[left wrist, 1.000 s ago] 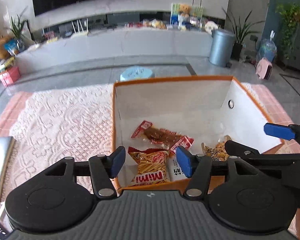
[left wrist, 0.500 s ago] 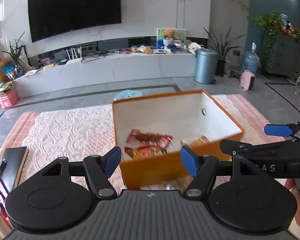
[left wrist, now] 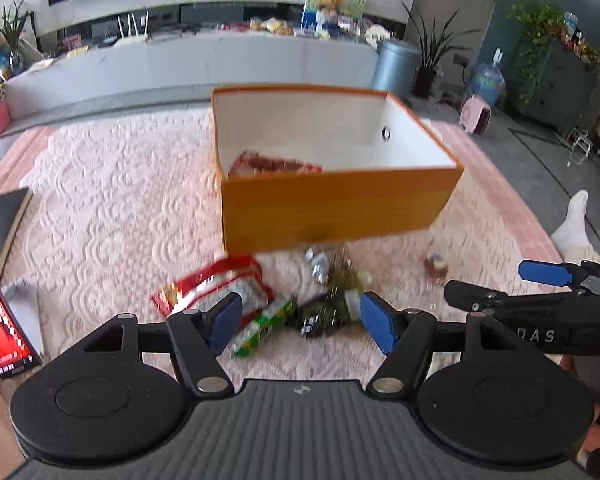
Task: Organize snacks
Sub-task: 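Move both tools back over the remaining snack pile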
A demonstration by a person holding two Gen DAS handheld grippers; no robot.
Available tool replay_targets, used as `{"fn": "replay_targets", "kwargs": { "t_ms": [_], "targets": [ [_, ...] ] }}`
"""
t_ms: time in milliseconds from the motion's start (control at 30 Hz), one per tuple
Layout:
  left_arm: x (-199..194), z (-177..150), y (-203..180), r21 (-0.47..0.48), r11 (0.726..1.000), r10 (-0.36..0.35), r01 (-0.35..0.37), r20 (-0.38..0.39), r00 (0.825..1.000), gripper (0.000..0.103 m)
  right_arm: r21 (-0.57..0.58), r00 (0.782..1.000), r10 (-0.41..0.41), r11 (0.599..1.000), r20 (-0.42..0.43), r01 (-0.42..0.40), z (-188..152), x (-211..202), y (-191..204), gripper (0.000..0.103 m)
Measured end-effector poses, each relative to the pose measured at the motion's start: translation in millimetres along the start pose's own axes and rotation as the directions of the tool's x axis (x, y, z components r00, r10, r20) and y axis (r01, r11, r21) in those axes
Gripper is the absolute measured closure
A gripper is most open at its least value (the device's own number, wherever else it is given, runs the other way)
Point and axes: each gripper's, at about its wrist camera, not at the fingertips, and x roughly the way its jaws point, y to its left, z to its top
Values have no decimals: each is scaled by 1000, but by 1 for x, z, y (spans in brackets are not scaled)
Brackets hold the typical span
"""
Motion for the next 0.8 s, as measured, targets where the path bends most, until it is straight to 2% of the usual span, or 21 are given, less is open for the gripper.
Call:
{"fn": "replay_targets", "kwargs": {
  "t_ms": [200, 333, 633, 800],
  "targets": [
    [5, -18, 7, 0, 1000, 8, -8, -39, 999, 23, 26, 998, -13, 1000, -67, 15, -18, 13, -4, 4],
    [3, -20, 15, -30, 1000, -7, 7, -18, 1000, 25, 23, 996, -3, 1000, -87, 5, -19, 19, 0, 4],
    [9, -12, 32, -41, 999, -13, 14, 23, 1000, 25, 3, 996, 34, 999, -87, -34, -19, 31, 9, 4],
    [24, -12, 37, -20, 1000, -6, 6, -3, 1000, 25, 3, 995, 73, 997, -64, -73, -18, 38, 14, 4]
  ]
}}
